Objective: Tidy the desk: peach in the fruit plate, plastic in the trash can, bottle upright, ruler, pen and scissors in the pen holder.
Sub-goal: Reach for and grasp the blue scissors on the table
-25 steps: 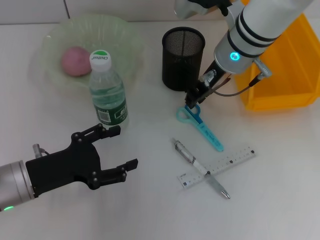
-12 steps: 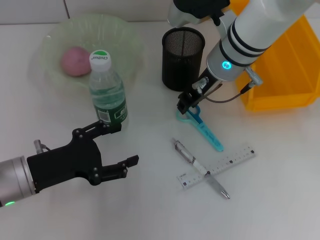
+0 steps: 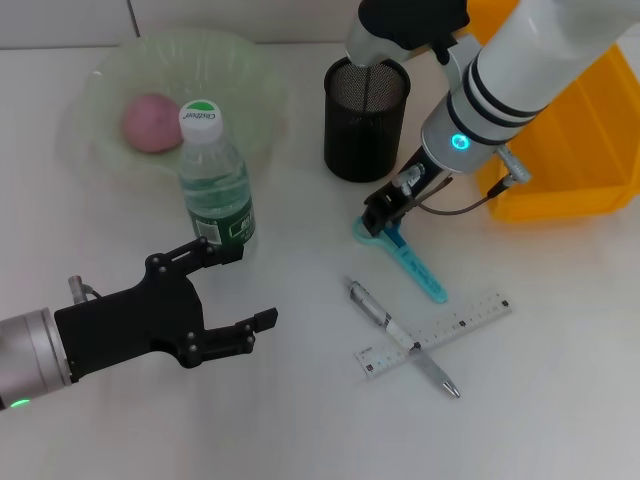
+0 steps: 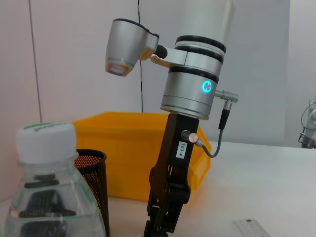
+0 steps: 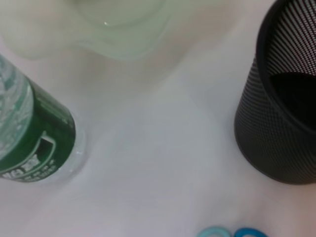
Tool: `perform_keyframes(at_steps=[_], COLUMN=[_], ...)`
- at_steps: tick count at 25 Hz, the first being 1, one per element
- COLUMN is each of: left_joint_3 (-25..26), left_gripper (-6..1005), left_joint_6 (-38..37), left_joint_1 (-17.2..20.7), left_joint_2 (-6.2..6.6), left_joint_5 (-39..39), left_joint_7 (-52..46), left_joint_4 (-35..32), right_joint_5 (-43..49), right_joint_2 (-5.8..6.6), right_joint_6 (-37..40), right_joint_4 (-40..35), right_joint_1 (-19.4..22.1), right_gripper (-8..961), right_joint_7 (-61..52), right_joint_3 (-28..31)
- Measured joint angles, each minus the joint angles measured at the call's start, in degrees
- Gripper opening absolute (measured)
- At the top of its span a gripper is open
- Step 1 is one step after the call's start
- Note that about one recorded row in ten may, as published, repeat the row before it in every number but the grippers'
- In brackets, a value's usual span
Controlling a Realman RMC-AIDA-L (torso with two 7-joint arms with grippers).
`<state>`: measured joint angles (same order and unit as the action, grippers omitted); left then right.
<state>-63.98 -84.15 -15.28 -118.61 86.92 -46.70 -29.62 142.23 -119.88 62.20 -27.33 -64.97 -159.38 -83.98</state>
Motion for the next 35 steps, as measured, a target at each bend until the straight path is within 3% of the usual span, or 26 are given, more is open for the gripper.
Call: perform_keyframes(at_steps=[35], left_joint_3=[0.0], left_gripper=[845], left_joint_6=[0.0], left_joint_1=[-1.4], left_joint_2=[-0.13], left_joint_5=[-0.4], left_joint_7=[0.0], left_joint_4=[0.6], right_joint_5=[-0.2], right_joint_2=[-0.01], right_joint_6=[-1.9], right_joint_4=[2.0], right_joint_1=[0.0], right_gripper=[265], right_joint_7=[0.4], right_joint_3=[-1.6])
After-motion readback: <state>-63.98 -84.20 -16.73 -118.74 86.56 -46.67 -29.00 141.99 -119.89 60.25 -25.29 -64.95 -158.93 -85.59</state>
